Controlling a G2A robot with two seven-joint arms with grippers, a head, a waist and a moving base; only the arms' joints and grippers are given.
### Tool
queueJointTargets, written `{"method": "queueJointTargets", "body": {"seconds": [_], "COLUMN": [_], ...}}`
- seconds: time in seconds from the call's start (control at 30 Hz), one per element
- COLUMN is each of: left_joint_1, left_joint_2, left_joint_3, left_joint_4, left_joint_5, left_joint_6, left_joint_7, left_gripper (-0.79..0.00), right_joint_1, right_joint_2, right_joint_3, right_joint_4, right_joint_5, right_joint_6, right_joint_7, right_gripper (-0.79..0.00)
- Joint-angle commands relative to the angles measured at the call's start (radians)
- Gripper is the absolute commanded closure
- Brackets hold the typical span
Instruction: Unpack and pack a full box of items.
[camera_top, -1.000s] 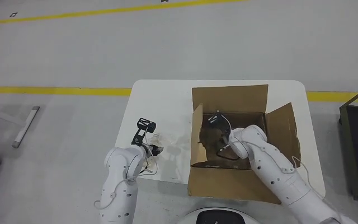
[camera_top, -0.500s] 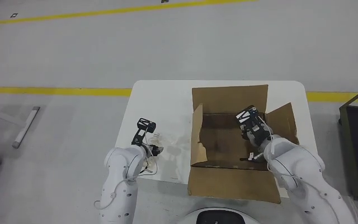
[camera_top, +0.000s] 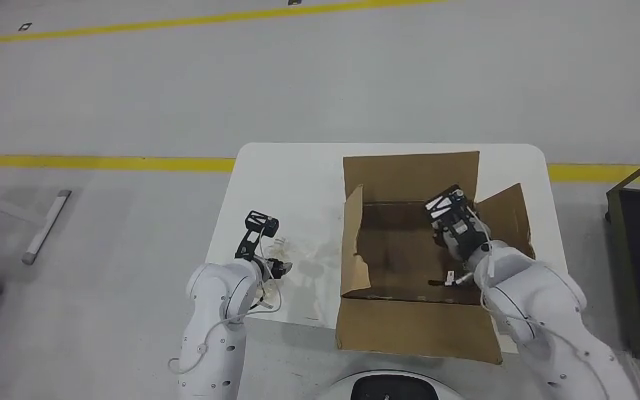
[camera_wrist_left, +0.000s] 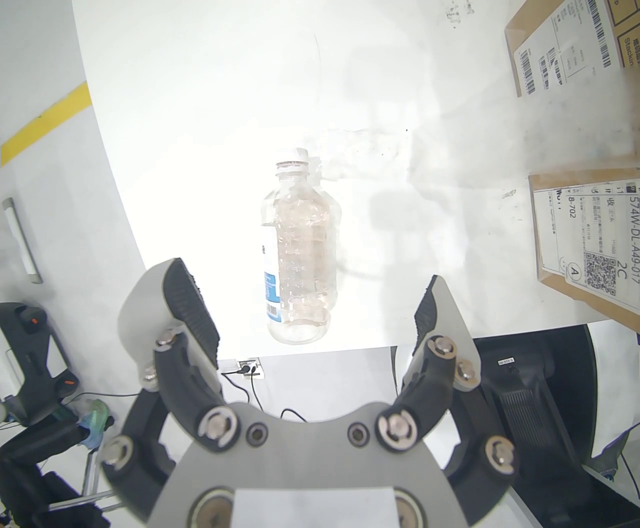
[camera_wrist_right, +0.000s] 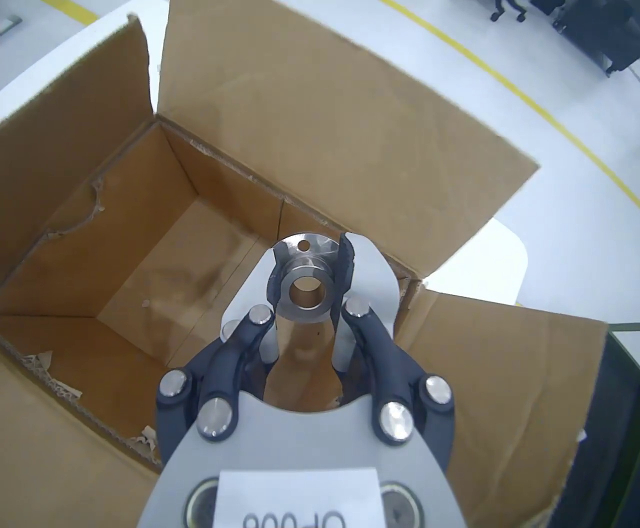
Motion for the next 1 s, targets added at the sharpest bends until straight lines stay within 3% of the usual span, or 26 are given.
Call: {"method": "queueJointTargets", "body": {"seconds": [0.0,0.27,0.5,0.73,0.97], "left_joint_1": [0.000,0.000,0.000,0.000,0.000], "left_joint_2": [0.000,0.000,0.000,0.000,0.000], "left_joint_3": [0.000,0.000,0.000,0.000,0.000], "left_joint_4": [0.000,0.000,0.000,0.000,0.000], "left_joint_5": [0.000,0.000,0.000,0.000,0.000], "left_joint_6": [0.000,0.000,0.000,0.000,0.000], "left_joint_7": [0.000,0.000,0.000,0.000,0.000], "left_gripper": [-0.785,-0.785,-0.785,-0.785,-0.785], "right_joint_1": [0.001,-0.038,-0.143,-0.263,-0.296], "right_joint_2": [0.002,0.015,0.024,0.026,0.033], "right_joint_3": [0.044,0.327,0.521,0.542,0.516], "right_joint_4": [-0.038,-0.192,-0.162,-0.045,0.078], "right_joint_5": [0.024,0.178,0.226,0.199,0.169], "right_joint_6": [0.006,0.025,0.011,-0.014,-0.066], "right_joint_7": [0.005,0.040,0.095,0.110,0.143], "right_gripper": [0.000,0.000,0.000,0.000,0.000]}}
